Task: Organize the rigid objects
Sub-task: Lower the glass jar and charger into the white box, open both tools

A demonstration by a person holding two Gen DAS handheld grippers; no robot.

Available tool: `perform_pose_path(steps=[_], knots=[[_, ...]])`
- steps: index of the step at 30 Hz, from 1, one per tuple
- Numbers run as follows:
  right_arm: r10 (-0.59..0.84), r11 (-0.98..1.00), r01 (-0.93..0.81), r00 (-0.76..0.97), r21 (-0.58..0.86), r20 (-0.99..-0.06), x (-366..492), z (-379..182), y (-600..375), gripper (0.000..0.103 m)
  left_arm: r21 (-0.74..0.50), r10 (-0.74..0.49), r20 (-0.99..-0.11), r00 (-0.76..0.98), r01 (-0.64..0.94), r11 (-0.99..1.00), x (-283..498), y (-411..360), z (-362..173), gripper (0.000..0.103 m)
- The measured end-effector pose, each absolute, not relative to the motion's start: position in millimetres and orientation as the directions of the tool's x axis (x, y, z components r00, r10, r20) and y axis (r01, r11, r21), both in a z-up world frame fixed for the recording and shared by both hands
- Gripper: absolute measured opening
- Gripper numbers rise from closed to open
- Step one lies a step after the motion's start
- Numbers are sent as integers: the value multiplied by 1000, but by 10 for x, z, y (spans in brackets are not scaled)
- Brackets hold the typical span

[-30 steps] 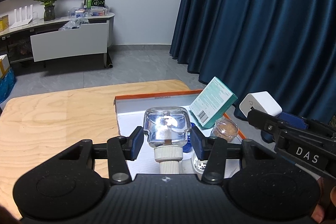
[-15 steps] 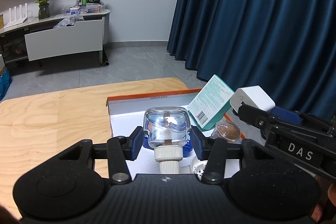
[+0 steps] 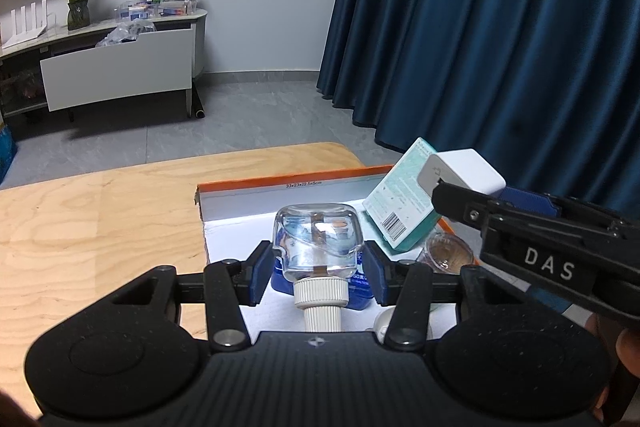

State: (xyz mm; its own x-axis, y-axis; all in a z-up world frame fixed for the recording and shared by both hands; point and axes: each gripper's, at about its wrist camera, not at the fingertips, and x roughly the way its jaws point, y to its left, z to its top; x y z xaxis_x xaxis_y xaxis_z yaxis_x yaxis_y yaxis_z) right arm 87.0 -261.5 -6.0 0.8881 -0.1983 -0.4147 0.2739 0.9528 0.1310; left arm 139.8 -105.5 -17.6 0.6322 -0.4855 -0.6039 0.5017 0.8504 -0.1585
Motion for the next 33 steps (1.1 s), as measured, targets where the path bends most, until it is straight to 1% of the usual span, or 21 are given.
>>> perform_pose_path(steps=[8, 10, 11, 12, 17, 24, 26, 27, 28, 29, 33], knots=[[-171, 959, 252, 879, 129, -444, 1134, -119, -2702, 62, -162, -480, -615, 625, 496, 853, 1496, -1072, -241, 49], [-184, 957, 261, 881, 125, -435, 1225, -126, -2739, 63, -164, -478, -620, 622, 492, 855, 1521, -1077, -260, 49], [-198, 955, 273, 878, 114, -436, 1250, -126, -2756, 69, -167, -477, -624, 619, 491, 855, 1535, -1080, -268, 49], [-210, 953, 283, 875, 109, -436, 1269, -115, -2770, 70, -169, -478, -626, 617, 491, 854, 1544, -1081, -274, 49], [-241, 940, 312, 891, 134, -385, 1075, -48, -2873, 70, -168, -480, -633, 608, 497, 851, 1583, -1109, -300, 49], [-278, 914, 359, 893, 187, -353, 790, 46, -3024, 72, -187, -513, -632, 581, 528, 828, 1638, -1334, -298, 49], [-280, 914, 358, 896, 188, -346, 741, 65, -3011, 72, -207, -531, -631, 566, 536, 818, 1680, -1409, -307, 52], [-280, 916, 357, 896, 183, -343, 728, 80, -2997, 72, -224, -542, -627, 560, 537, 813, 1697, -1420, -308, 55], [-281, 918, 355, 897, 176, -341, 708, 90, -2975, 72, -234, -547, -622, 560, 533, 813, 1700, -1419, -294, 60], [-281, 920, 353, 897, 170, -340, 694, 97, -2959, 72, -233, -543, -619, 568, 528, 817, 1692, -1404, -285, 62], [-259, 928, 332, 901, 169, -347, 649, 104, -2896, 72, -220, -537, -613, 579, 528, 820, 1602, -1305, -218, 64]])
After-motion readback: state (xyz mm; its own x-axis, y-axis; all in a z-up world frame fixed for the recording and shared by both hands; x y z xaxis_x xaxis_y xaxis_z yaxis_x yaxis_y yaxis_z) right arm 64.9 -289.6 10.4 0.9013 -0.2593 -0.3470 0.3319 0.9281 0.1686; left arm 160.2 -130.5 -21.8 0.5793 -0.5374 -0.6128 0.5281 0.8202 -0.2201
